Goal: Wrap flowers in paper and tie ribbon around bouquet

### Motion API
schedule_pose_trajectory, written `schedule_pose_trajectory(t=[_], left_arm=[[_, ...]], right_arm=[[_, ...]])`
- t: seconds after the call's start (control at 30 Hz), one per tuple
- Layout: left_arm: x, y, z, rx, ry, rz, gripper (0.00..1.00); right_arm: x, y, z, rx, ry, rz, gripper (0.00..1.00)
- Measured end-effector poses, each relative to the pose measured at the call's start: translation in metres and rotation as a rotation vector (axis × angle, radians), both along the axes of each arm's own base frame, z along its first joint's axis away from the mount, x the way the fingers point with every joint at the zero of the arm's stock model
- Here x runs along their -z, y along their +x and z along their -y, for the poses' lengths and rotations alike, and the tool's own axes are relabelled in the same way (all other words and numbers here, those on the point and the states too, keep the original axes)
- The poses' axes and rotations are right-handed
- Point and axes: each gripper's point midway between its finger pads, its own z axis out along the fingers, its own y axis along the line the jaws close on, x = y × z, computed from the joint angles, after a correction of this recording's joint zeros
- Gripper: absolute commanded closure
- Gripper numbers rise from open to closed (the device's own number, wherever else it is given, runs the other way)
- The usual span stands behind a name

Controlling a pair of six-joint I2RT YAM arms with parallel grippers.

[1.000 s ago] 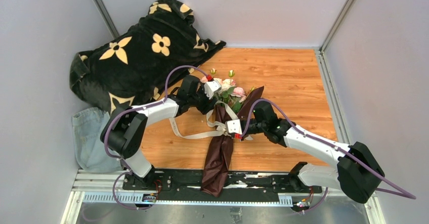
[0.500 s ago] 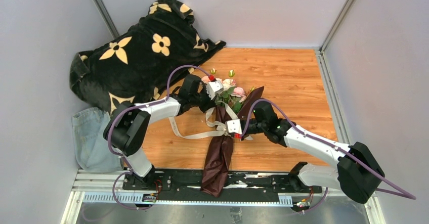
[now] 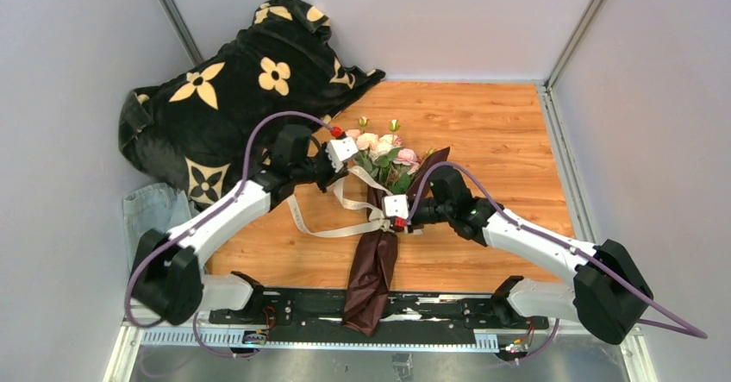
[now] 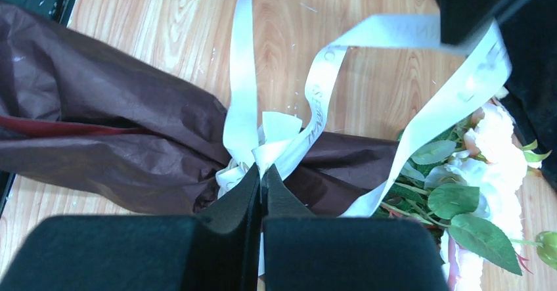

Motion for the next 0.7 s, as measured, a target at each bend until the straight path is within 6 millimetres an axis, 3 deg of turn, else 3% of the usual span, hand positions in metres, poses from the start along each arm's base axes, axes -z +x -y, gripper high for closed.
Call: schedule_pose_trajectory(t=[0.17,0.27,0.37,0.53,0.7], left_arm=[[-0.059,-0.039,0.000,0.131,-0.097,0.137,1.00],[-0.092,-0.083,0.015,0.293,-0.160,0.245,1.00],[-0.108,-0.131,0.029,0.472,-0.204,0.320,1.00],[-0.110,-0.171,0.050,0.643,-0.243,0.331,1.00],[-0.090,-0.197,0.066,0.803,-0.218,0.359,1.00]], right_arm=[[-0.012,0.006,-0.004,0.035,0.020,-0.032,1.00],[-0.016,0.009,-0.006,0.058,0.030,-0.061,1.00],[-0.015,0.011,-0.005,0.084,0.030,-0.095,1.00],[-0.009,0.013,-0.004,0.121,0.025,-0.148,1.00],[-0.009,0.020,-0.004,0.167,0.039,-0.189,1.00]])
